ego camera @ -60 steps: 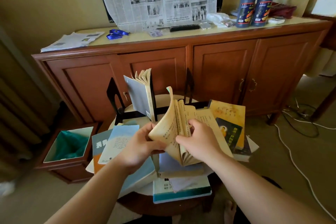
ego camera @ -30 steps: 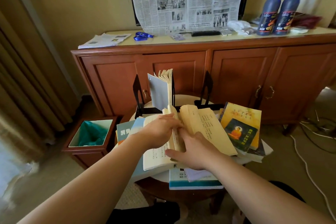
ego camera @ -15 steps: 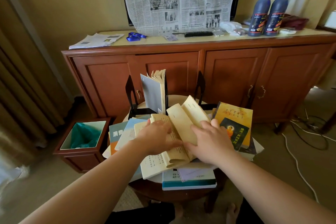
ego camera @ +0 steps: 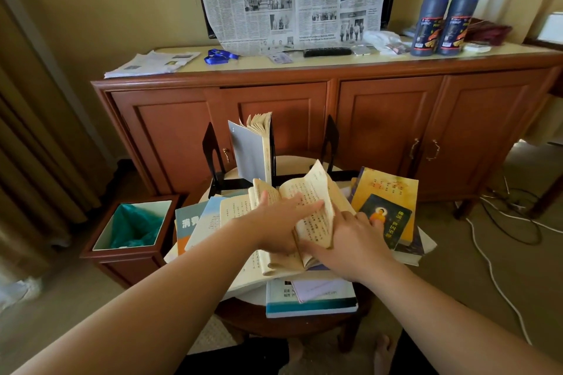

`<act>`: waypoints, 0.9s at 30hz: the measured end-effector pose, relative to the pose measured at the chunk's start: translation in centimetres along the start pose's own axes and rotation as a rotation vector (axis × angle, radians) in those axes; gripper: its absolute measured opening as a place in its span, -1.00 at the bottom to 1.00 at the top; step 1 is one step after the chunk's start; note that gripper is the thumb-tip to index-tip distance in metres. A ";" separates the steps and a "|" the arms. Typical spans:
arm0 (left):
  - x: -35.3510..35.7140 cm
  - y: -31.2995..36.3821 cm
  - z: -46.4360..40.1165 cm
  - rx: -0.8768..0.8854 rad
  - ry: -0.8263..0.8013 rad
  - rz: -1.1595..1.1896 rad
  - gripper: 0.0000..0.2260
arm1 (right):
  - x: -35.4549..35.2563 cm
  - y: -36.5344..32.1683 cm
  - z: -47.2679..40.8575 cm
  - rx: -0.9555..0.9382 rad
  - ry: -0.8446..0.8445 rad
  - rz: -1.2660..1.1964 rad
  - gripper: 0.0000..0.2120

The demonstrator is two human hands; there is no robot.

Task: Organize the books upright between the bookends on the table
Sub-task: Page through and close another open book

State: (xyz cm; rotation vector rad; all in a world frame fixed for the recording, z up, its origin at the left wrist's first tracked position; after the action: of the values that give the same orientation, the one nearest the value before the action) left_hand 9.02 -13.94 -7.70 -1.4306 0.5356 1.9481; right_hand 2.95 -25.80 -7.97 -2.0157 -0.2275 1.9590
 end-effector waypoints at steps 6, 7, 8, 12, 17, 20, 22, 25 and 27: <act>1.1 0.7 -1.3 0.080 -0.019 0.015 -0.36 | -1.4 2.0 -0.2 -0.049 0.185 -0.162 -0.09; 1.2 0.6 -1.4 0.078 -0.017 0.028 -0.41 | -1.4 2.4 -0.2 -0.047 0.191 -0.168 -0.09; 1.3 0.5 -1.4 0.066 -0.018 0.050 -0.46 | -1.4 2.7 -0.2 -0.051 0.193 -0.163 -0.10; 1.7 -0.2 -1.8 -0.001 0.008 0.088 -0.49 | -1.3 2.9 -0.2 -0.075 0.197 0.004 -0.22; 1.4 -0.6 -2.0 -0.083 0.078 0.008 -0.15 | -0.9 1.4 -0.3 -0.202 0.139 0.093 -0.67; 1.2 -0.7 -2.6 -0.140 0.124 -0.064 -0.10 | 0.8 0.2 -0.2 -0.301 0.029 0.060 -0.80; 1.5 -0.9 -3.1 -0.183 0.127 -0.089 -0.06 | 1.7 0.0 -0.3 -0.313 -0.001 0.055 -0.78; 2.0 -1.1 -3.4 -0.176 0.101 -0.105 -0.06 | 2.7 0.3 -1.4 -0.297 -0.019 0.034 -0.70; 2.5 -1.3 -3.2 -0.148 0.067 -0.088 -0.02 | 3.3 0.3 -2.5 -0.304 -0.045 0.031 -0.64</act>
State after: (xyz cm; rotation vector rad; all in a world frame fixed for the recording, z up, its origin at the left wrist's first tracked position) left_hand 11.69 -14.48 -11.00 -1.5886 0.3574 1.9093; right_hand 5.56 -25.31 -11.12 -2.1681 -0.5365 2.0970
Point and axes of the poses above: each hand's wrist, its own z-axis away from the middle knuckle, its own x-axis out of the palm, y = z × x, the point moved 9 cm from there along -z, towards the middle knuckle, and after that the axes turned 9 degrees about -z, right-handed, at the moved point
